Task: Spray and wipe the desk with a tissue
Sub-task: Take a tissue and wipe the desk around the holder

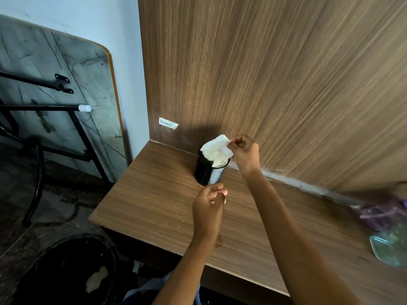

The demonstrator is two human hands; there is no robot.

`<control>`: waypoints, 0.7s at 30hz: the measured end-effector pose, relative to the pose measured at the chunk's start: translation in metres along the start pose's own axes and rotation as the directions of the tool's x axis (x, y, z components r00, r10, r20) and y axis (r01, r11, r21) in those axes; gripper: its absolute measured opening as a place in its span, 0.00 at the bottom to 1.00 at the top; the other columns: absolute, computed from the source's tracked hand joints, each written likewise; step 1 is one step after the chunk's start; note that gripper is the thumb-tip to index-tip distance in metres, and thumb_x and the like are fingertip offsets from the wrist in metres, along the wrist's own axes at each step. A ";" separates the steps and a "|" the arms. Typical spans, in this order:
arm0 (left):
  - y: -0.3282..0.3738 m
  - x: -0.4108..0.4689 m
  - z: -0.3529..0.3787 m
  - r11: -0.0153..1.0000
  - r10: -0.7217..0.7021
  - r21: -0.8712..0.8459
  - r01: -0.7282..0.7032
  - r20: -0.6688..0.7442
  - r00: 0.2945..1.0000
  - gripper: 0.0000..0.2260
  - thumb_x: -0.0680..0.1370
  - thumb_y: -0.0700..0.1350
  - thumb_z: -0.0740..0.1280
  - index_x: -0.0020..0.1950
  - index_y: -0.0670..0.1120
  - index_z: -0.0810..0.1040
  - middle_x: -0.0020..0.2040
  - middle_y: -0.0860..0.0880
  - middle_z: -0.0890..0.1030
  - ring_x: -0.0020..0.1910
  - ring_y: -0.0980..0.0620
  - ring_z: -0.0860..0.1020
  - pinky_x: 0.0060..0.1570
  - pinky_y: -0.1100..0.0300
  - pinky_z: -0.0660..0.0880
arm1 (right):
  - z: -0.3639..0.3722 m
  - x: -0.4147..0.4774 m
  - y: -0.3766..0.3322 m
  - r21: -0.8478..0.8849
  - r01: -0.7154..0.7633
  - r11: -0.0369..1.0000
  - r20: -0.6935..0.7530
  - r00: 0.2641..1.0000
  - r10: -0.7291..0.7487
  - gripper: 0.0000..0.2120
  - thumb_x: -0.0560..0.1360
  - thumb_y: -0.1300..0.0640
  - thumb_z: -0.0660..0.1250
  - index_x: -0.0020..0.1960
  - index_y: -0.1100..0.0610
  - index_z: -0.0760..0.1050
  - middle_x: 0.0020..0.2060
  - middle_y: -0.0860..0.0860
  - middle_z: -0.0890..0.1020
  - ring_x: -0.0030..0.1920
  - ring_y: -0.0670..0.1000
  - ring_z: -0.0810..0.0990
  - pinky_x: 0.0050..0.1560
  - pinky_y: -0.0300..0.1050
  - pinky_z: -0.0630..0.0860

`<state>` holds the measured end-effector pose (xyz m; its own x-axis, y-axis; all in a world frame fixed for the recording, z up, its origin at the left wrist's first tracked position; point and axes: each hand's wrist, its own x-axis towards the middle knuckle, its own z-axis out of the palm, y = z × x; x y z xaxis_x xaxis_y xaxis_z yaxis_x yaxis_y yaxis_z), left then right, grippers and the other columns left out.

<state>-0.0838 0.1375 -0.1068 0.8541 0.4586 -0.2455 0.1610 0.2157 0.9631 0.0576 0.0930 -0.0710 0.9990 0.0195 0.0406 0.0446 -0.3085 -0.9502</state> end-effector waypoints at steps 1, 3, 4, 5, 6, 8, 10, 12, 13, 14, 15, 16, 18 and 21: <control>0.002 0.000 0.001 0.998 -0.043 -0.052 0.043 0.000 0.999 0.09 0.76 0.38 0.62 0.54 0.47 0.78 0.48 0.51 0.83 0.49 0.52 0.81 0.47 0.61 0.76 | -0.001 0.000 -0.001 0.036 -0.015 0.999 -0.013 1.000 0.015 0.13 0.72 0.66 0.66 0.34 0.53 0.71 0.31 0.51 0.77 0.37 0.52 0.76 0.40 0.51 0.77; 0.005 -0.001 0.005 0.983 -0.120 -0.139 0.119 -0.002 0.993 0.09 0.77 0.39 0.61 0.52 0.47 0.78 0.47 0.51 0.83 0.48 0.52 0.81 0.47 0.60 0.76 | -0.003 0.000 -0.002 0.149 -0.079 0.986 -0.034 0.996 0.085 0.12 0.74 0.67 0.65 0.35 0.55 0.70 0.33 0.52 0.77 0.37 0.52 0.77 0.33 0.45 0.80; 0.006 -0.001 0.006 0.976 -0.144 -0.168 0.141 -0.005 0.990 0.09 0.77 0.38 0.60 0.51 0.48 0.78 0.47 0.51 0.83 0.48 0.52 0.81 0.47 0.59 0.76 | -0.004 0.000 -0.003 0.198 -0.109 0.974 -0.033 0.992 0.118 0.11 0.74 0.68 0.65 0.36 0.56 0.70 0.34 0.52 0.77 0.38 0.52 0.77 0.28 0.41 0.80; 0.007 -0.002 0.008 0.971 -0.156 -0.186 0.151 -0.012 0.988 0.09 0.77 0.38 0.60 0.50 0.48 0.78 0.46 0.51 0.82 0.48 0.52 0.81 0.47 0.58 0.76 | -0.004 -0.001 -0.004 0.235 -0.125 0.964 -0.021 0.991 0.134 0.11 0.74 0.68 0.64 0.37 0.57 0.70 0.35 0.53 0.76 0.38 0.52 0.78 0.26 0.39 0.79; 0.008 -0.003 0.010 0.968 -0.161 -0.197 0.153 -0.021 0.987 0.09 0.77 0.38 0.59 0.50 0.48 0.77 0.46 0.50 0.82 0.48 0.52 0.81 0.48 0.58 0.76 | -0.004 0.000 -0.004 0.255 -0.130 0.958 -0.004 0.991 0.136 0.11 0.75 0.68 0.64 0.37 0.57 0.70 0.36 0.54 0.77 0.38 0.52 0.78 0.25 0.38 0.78; 0.009 -0.004 0.013 0.968 -0.157 -0.202 0.146 -0.036 0.987 0.09 0.77 0.38 0.59 0.49 0.48 0.77 0.46 0.51 0.82 0.47 0.53 0.81 0.48 0.58 0.76 | -0.003 0.002 -0.002 0.282 -0.124 0.951 -0.004 0.991 0.130 0.10 0.75 0.67 0.63 0.37 0.57 0.70 0.37 0.54 0.77 0.38 0.53 0.78 0.28 0.40 0.79; 0.010 -0.004 0.015 0.969 -0.147 -0.204 0.137 -0.038 0.988 0.09 0.77 0.37 0.59 0.49 0.48 0.77 0.45 0.51 0.82 0.46 0.54 0.80 0.47 0.58 0.75 | -0.002 0.007 0.001 0.197 -0.094 0.976 -0.075 0.991 0.110 0.11 0.74 0.66 0.64 0.36 0.55 0.70 0.34 0.52 0.76 0.40 0.54 0.77 0.36 0.51 0.80; 0.010 -0.004 0.015 0.970 -0.144 -0.202 0.134 -0.034 0.989 0.10 0.77 0.37 0.59 0.49 0.48 0.77 0.44 0.51 0.82 0.45 0.54 0.80 0.46 0.59 0.75 | -0.003 0.011 0.003 0.062 -0.061 0.996 -0.129 0.989 0.069 0.13 0.74 0.65 0.65 0.34 0.52 0.69 0.32 0.50 0.75 0.39 0.54 0.76 0.45 0.57 0.78; 0.010 -0.004 0.015 0.971 -0.143 -0.201 0.133 -0.034 0.989 0.10 0.77 0.37 0.59 0.49 0.48 0.77 0.44 0.51 0.82 0.45 0.54 0.80 0.46 0.59 0.75 | -0.004 0.012 0.003 0.016 -0.043 0.999 -0.132 0.990 0.045 0.14 0.73 0.65 0.65 0.34 0.51 0.68 0.31 0.49 0.75 0.39 0.54 0.76 0.47 0.57 0.77; 0.010 -0.004 0.014 0.972 -0.140 -0.196 0.130 -0.037 0.989 0.10 0.77 0.37 0.59 0.49 0.48 0.77 0.45 0.51 0.82 0.45 0.54 0.80 0.46 0.59 0.75 | -0.003 0.012 0.003 -0.022 -0.026 0.999 -0.128 0.991 0.023 0.15 0.73 0.65 0.65 0.33 0.51 0.67 0.31 0.50 0.75 0.38 0.55 0.76 0.46 0.56 0.77; 0.010 -0.004 0.013 0.973 -0.138 -0.191 0.128 -0.039 0.990 0.10 0.77 0.37 0.59 0.49 0.48 0.77 0.45 0.51 0.82 0.46 0.54 0.80 0.47 0.59 0.75 | -0.003 0.012 0.002 -0.061 -0.011 0.998 -0.128 0.992 0.003 0.15 0.73 0.66 0.65 0.33 0.50 0.67 0.32 0.51 0.76 0.39 0.57 0.77 0.46 0.55 0.77; 0.010 -0.004 0.013 0.975 -0.135 -0.185 0.125 -0.043 0.990 0.10 0.77 0.37 0.59 0.48 0.49 0.77 0.45 0.52 0.82 0.46 0.53 0.80 0.47 0.59 0.75 | -0.004 0.011 0.001 -0.094 0.004 0.996 -0.129 0.992 -0.016 0.15 0.72 0.66 0.64 0.33 0.49 0.67 0.33 0.52 0.77 0.40 0.58 0.78 0.45 0.55 0.78; 0.009 -0.002 0.011 0.976 -0.136 -0.177 0.125 -0.054 0.989 0.10 0.77 0.38 0.60 0.46 0.51 0.77 0.44 0.52 0.82 0.46 0.53 0.80 0.48 0.58 0.75 | 0.000 0.011 -0.001 -0.141 0.056 0.988 -0.125 0.989 -0.074 0.11 0.71 0.67 0.63 0.36 0.53 0.70 0.37 0.53 0.78 0.40 0.57 0.79 0.45 0.54 0.78; 0.009 -0.001 0.009 0.973 -0.147 -0.190 0.134 -0.055 0.988 0.09 0.77 0.38 0.61 0.46 0.50 0.77 0.44 0.53 0.82 0.45 0.54 0.80 0.46 0.60 0.75 | 0.005 0.011 -0.004 -0.378 0.200 0.904 0.000 0.976 -0.216 0.10 0.70 0.69 0.59 0.47 0.59 0.74 0.43 0.54 0.79 0.44 0.56 0.77 0.46 0.51 0.76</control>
<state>-0.0787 0.1311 -0.0971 0.7928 0.4684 -0.3899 0.1768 0.4354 0.8827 0.0687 0.0994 -0.0680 0.9659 0.0859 0.2443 0.2421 -0.6347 -0.7338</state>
